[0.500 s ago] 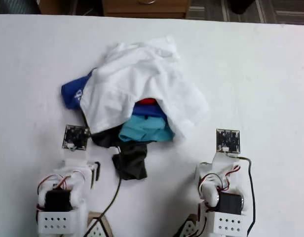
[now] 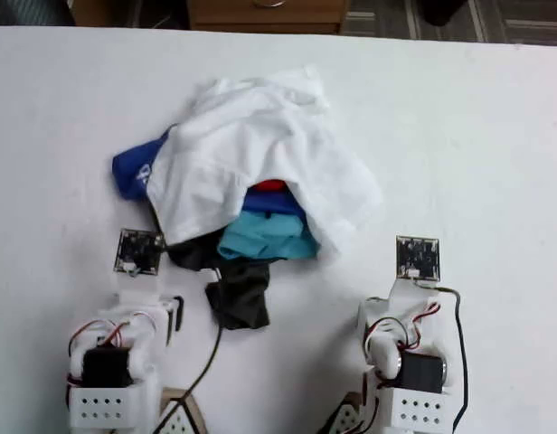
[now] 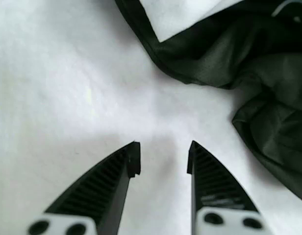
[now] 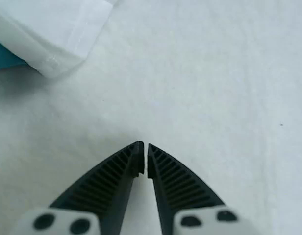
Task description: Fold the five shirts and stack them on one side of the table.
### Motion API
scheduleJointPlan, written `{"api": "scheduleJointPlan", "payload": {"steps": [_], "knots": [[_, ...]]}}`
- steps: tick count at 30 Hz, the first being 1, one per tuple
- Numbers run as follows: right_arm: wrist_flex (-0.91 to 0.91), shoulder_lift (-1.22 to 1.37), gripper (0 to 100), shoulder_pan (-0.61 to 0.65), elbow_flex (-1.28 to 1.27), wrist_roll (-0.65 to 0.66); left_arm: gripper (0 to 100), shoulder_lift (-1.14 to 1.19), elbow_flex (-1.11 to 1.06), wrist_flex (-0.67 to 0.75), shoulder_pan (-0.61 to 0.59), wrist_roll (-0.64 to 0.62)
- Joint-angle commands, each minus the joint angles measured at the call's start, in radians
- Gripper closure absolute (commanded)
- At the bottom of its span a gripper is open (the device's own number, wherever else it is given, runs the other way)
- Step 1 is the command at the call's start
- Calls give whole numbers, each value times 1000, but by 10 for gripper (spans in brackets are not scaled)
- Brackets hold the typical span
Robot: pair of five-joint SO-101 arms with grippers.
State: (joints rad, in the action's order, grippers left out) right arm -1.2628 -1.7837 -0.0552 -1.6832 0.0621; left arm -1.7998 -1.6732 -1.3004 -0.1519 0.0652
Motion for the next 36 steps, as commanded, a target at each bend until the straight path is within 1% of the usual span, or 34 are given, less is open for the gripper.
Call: {"api": "scheduleJointPlan", "payload": {"steps": [1,14,24,27,30,32,36], "knots": [[-7,-19,978,-4,-9,0,819,-25,-21,14,0,6],[-7,-19,978,-4,-9,0,817,-25,-21,14,14,3],[-7,-19,978,-4,-9,0,816,-25,-21,21,252,9],[-7,-19,978,-4,-9,0,816,-25,-21,141,290,3],[-7,-19,978,-4,-9,0,816,-25,-21,353,290,2],[-7,-19,978,-4,-9,0,816,-25,-21,468,290,-2],[-7,-19,978,-4,-9,0,815,-25,-21,638,287,-75]]}}
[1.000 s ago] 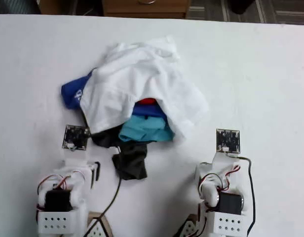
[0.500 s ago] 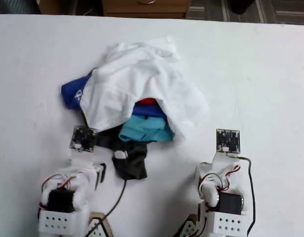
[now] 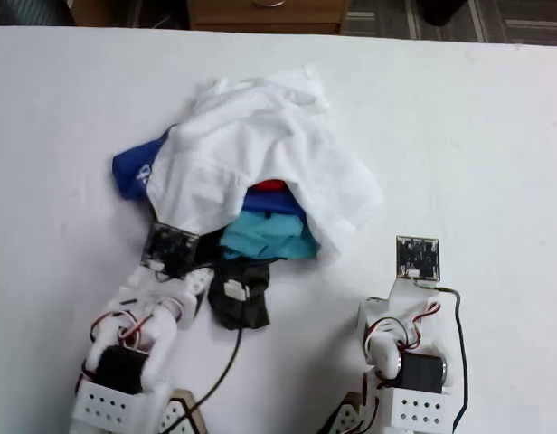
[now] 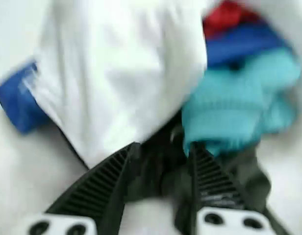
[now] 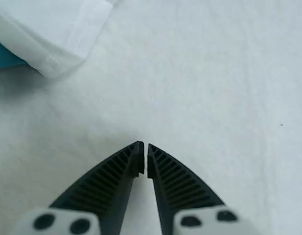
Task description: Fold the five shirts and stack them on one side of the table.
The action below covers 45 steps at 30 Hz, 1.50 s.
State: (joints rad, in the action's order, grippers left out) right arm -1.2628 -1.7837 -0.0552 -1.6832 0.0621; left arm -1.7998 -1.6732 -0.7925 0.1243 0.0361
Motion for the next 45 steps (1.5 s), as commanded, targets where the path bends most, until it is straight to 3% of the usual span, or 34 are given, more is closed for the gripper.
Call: {"api": "scheduleJointPlan", "payload": {"steps": [1,5,13,19,27,33,45], "knots": [[-7,-19,978,-4,-9,0,815,-25,-18,161,0,-58],[-7,-19,978,-4,-9,0,815,-20,4,210,-38,-58],[-7,-19,978,-4,-9,0,814,18,268,58,-51,-55],[-7,-19,978,-4,-9,0,692,427,567,32,-57,-35],[-7,-19,978,-4,-9,0,683,1007,969,-192,-55,-169],[-7,-19,978,-4,-9,0,683,1140,981,-241,-55,-193],[-7,-19,978,-4,-9,0,683,1151,980,-258,-51,-192]]}}
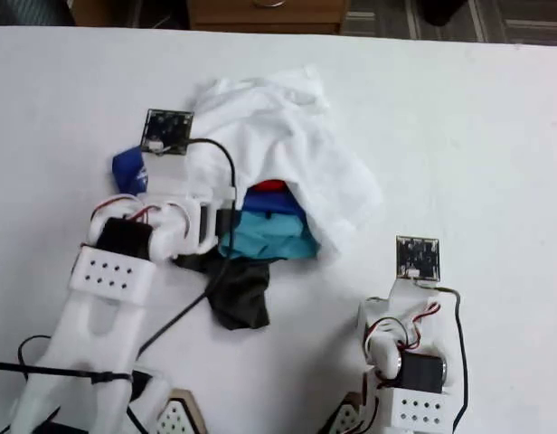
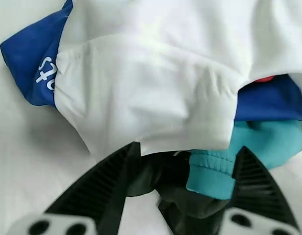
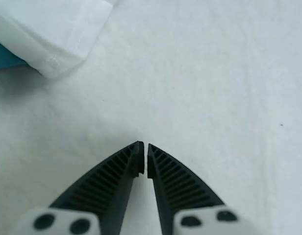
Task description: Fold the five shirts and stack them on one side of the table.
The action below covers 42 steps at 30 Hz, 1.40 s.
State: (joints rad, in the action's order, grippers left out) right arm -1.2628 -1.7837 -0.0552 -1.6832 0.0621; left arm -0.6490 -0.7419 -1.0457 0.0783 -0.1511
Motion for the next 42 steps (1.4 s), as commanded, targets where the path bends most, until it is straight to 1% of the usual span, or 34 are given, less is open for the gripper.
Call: {"api": "scheduleJointPlan", "payload": {"steps": [1,15,18,23,26,28,30,35,38,42], "knots": [[-7,-19,978,-4,-9,0,683,0,48,-5,-5,-5],[-7,-19,978,-4,-9,0,681,0,59,6,-5,-2],[-7,-19,978,-4,-9,0,680,0,59,75,-12,-2],[-7,-19,978,-4,-9,0,679,14,59,203,-20,100],[-7,-19,978,-4,-9,0,679,100,97,222,-20,121],[-7,-19,978,-4,-9,0,679,207,153,215,-15,138],[-7,-19,978,-4,-9,0,678,324,232,173,-15,152],[-7,-19,978,-4,-9,0,641,594,470,-21,-14,196],[-7,-19,978,-4,-9,0,642,732,587,-97,-14,222],[-7,-19,978,-4,-9,0,643,875,699,-198,-14,316]]}}
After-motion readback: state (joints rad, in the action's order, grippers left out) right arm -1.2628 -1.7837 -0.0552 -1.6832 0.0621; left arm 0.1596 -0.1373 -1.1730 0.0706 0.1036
